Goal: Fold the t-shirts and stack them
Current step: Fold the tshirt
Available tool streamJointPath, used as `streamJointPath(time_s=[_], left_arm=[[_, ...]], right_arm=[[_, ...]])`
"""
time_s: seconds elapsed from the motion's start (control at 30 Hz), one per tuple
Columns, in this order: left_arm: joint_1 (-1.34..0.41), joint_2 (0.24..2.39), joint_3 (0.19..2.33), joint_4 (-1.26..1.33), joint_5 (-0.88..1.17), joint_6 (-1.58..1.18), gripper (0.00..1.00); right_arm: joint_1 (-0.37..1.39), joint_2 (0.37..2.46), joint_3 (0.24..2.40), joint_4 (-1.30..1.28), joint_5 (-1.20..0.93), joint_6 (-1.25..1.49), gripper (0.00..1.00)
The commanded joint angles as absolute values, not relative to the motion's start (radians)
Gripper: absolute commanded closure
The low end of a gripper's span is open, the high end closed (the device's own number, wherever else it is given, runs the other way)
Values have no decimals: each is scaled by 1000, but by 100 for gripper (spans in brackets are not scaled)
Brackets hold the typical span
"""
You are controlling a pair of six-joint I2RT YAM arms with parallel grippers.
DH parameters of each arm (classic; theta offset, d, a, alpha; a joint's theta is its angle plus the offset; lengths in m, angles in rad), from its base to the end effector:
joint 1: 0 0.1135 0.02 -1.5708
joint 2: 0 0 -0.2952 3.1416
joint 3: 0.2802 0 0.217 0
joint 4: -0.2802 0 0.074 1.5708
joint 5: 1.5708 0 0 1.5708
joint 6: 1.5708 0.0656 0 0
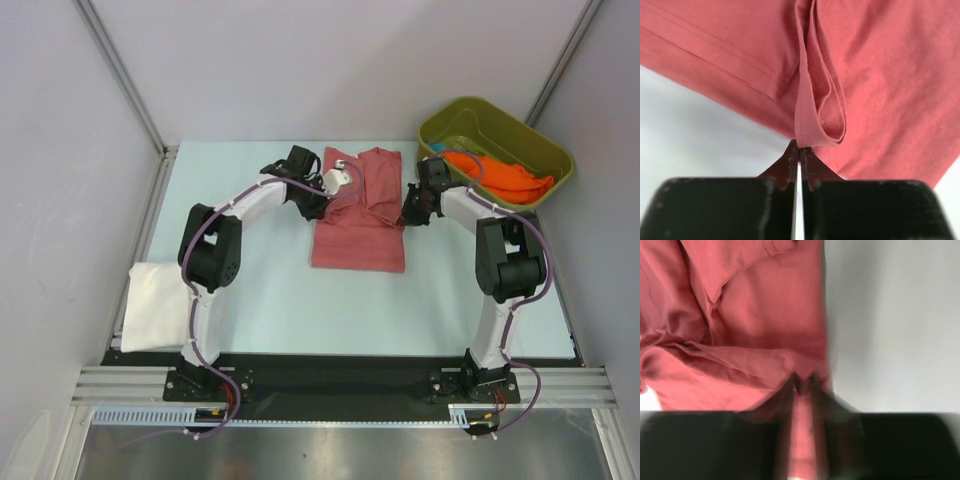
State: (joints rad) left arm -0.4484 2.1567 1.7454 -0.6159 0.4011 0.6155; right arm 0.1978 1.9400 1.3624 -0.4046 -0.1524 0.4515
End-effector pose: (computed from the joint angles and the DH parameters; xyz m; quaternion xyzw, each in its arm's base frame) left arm 0.4105 -0.2259 0.2161 0.5249 0.7864 -0.1693 0.2782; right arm 0.4011 0.0905 0.2097 0.0988 0.9494 0.1613 0.2509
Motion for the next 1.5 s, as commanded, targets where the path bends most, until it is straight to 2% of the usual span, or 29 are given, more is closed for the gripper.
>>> streamJointPath(time_s=[0.0, 0.03, 0.1, 0.13, 0.23, 0.33, 0.43, 0.47, 0.5, 0.57, 0.67, 1.13, 1.27, 1.33, 1.47], left_arm=[[-449, 2186, 1821, -621, 348, 554, 93], [-448, 2192, 1825, -635, 339, 537, 74], [-440, 2188, 1832, -637, 302, 500, 52], [-436, 2181, 1832, -627, 292, 485, 45], [-411, 2132, 1827, -560, 212, 401, 35], [-410, 2080, 1827, -540, 158, 357, 35], [-439, 2022, 1741, -572, 294, 386, 42], [-449, 2020, 1721, -592, 331, 397, 43], [-468, 2023, 1692, -632, 357, 422, 45], [-483, 2028, 1645, -641, 403, 440, 48], [-489, 2046, 1618, -621, 384, 462, 47], [-508, 2071, 1615, -664, 334, 569, 45], [-523, 2023, 1615, -735, 374, 693, 44], [-534, 1978, 1591, -752, 373, 751, 40], [-563, 1882, 1441, -746, 339, 899, 36]], right_arm=[[189, 1974, 1434, -379, -158, 422, 68], [186, 1991, 1451, -394, -149, 422, 58], [176, 1996, 1505, -451, -92, 419, 43], [172, 1988, 1517, -463, -72, 414, 42], [173, 1910, 1523, -471, 33, 390, 42], [219, 1815, 1462, -474, 130, 365, 44], [281, 1743, 1341, -428, 114, 365, 53], [287, 1737, 1316, -398, 38, 374, 58], [296, 1743, 1283, -387, 9, 400, 70], [298, 1775, 1276, -377, -37, 419, 85], [290, 1851, 1298, -347, -38, 434, 89], [241, 2049, 1422, -317, 54, 462, 87], [242, 1978, 1428, -342, 86, 451, 75], [232, 1954, 1424, -354, 89, 446, 70], [258, 1879, 1388, -413, 64, 388, 59]])
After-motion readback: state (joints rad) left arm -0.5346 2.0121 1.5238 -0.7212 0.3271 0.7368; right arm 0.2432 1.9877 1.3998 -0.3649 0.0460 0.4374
